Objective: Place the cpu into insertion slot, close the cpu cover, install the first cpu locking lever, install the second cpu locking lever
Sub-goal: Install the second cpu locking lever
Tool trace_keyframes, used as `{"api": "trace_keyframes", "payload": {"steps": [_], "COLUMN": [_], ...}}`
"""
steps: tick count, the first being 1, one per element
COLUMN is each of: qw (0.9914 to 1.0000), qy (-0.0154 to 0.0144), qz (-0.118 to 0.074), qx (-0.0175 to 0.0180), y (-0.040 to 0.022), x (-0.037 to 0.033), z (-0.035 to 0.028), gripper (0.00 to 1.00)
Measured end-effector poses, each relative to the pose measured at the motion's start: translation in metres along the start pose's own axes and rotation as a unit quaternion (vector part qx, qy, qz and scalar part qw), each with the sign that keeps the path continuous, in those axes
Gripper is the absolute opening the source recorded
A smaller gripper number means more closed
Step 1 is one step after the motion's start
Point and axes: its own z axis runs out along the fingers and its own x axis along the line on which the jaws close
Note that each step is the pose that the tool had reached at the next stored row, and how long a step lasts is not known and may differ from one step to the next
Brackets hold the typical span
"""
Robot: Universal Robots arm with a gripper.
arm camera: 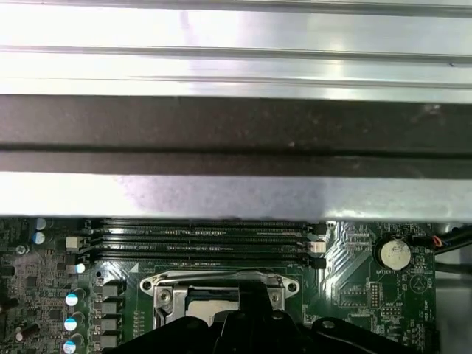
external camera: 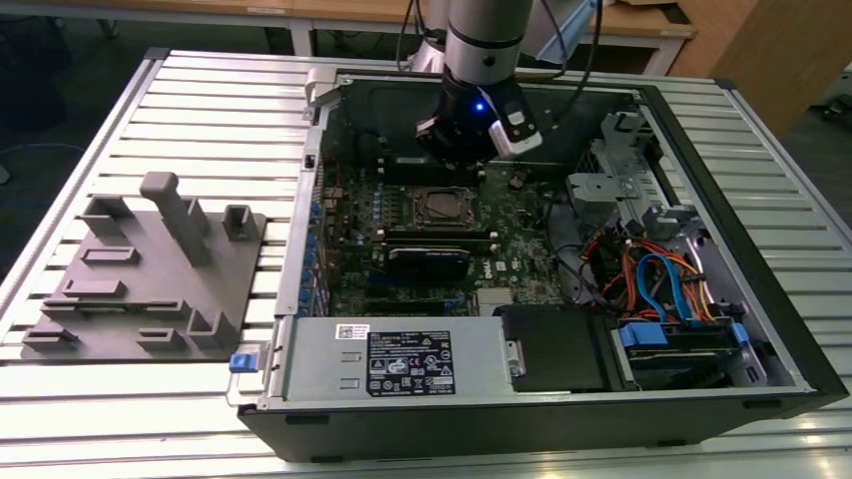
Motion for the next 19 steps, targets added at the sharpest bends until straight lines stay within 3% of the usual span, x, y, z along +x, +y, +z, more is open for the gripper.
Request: {"api": "trace_keyframes", "payload": {"steps": [12,19], "qw": [1.00000,1.00000], "qy": [0.0000,0.0000], "qz": [0.000,0.000], "qx": [0.0015,0.0019], "y": [-0.0132,-0.0156], "x": [-0.0001,0.0000], "z": [-0.0002,-0.0004], "gripper": [0.10,0.10]}}
